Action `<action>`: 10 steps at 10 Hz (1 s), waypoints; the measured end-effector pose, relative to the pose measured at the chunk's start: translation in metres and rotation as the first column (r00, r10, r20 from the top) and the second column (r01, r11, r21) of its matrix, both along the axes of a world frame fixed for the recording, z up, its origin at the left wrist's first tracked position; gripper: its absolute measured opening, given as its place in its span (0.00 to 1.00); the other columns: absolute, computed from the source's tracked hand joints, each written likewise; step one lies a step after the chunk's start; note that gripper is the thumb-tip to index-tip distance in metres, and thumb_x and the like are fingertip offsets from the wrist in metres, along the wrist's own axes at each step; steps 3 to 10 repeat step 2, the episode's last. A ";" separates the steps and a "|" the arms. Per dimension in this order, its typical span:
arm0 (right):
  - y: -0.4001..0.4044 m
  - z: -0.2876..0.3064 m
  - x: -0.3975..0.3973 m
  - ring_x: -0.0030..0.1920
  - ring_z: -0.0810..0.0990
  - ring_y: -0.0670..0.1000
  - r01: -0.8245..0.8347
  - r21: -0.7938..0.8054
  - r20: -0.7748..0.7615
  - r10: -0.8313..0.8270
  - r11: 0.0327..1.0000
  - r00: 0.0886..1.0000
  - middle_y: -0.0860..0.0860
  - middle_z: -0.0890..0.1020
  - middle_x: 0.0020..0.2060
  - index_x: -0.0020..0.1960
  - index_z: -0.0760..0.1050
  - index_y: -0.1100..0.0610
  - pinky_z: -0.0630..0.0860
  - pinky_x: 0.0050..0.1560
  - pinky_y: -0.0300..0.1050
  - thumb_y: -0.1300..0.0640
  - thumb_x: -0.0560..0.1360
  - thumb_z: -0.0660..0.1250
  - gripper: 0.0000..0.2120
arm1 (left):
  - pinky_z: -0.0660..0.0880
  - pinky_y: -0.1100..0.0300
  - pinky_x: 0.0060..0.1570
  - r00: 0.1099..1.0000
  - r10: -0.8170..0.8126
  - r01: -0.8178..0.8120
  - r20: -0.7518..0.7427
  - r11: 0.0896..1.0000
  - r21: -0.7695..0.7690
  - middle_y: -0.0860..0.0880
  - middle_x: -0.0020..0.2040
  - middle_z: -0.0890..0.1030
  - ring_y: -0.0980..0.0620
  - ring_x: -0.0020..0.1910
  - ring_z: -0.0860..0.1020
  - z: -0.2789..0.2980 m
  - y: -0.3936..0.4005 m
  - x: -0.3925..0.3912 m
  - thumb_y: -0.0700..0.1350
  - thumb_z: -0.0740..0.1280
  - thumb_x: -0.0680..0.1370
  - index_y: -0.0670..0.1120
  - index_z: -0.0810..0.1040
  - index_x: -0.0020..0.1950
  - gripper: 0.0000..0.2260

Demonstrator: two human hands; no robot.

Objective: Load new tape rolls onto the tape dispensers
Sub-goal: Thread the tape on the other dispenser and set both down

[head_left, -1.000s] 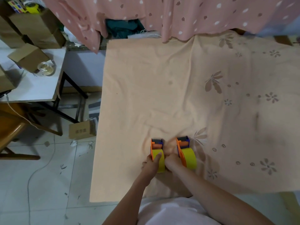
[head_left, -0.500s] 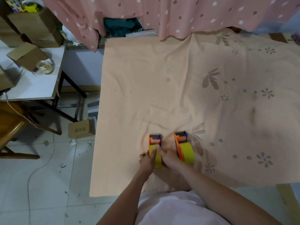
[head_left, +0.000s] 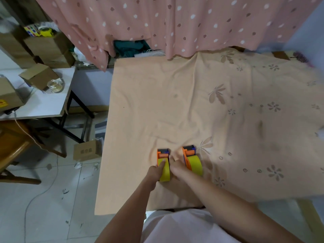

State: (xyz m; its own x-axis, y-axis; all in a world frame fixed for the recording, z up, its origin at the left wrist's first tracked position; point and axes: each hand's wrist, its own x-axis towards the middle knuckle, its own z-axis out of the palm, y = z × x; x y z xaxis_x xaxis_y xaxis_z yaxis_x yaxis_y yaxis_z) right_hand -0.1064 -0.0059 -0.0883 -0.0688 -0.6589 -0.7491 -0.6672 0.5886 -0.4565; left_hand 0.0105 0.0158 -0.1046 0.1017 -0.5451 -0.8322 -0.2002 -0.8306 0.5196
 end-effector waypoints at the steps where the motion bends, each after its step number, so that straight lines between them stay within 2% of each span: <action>1: -0.005 0.016 -0.009 0.55 0.75 0.55 0.011 -0.024 0.012 -0.011 1.000 1.000 0.62 0.77 0.59 0.74 0.65 0.61 0.72 0.64 0.48 0.48 0.84 0.48 0.25 | 0.72 0.55 0.50 0.996 -0.004 0.006 0.087 1.000 -0.018 0.38 0.62 0.80 0.40 0.59 0.78 0.016 -0.003 -0.004 0.58 0.62 0.83 0.33 0.75 0.66 0.28; 2: -0.021 0.041 -0.021 0.43 0.74 0.54 0.074 -0.047 0.025 -0.072 0.996 0.997 0.57 0.74 0.43 0.57 0.71 0.58 0.74 0.51 0.46 0.44 0.83 0.48 0.21 | 0.75 0.53 0.56 0.993 0.013 -0.007 0.117 0.999 -0.052 0.37 0.62 0.80 0.37 0.64 0.78 0.025 -0.013 -0.006 0.55 0.54 0.85 0.34 0.76 0.66 0.25; 10: -0.021 0.041 -0.021 0.43 0.74 0.54 0.074 -0.047 0.025 -0.072 0.996 0.997 0.57 0.74 0.43 0.57 0.71 0.58 0.74 0.51 0.46 0.44 0.83 0.48 0.21 | 0.75 0.53 0.56 0.993 0.013 -0.007 0.117 0.999 -0.052 0.37 0.62 0.80 0.37 0.64 0.78 0.025 -0.013 -0.006 0.55 0.54 0.85 0.34 0.76 0.66 0.25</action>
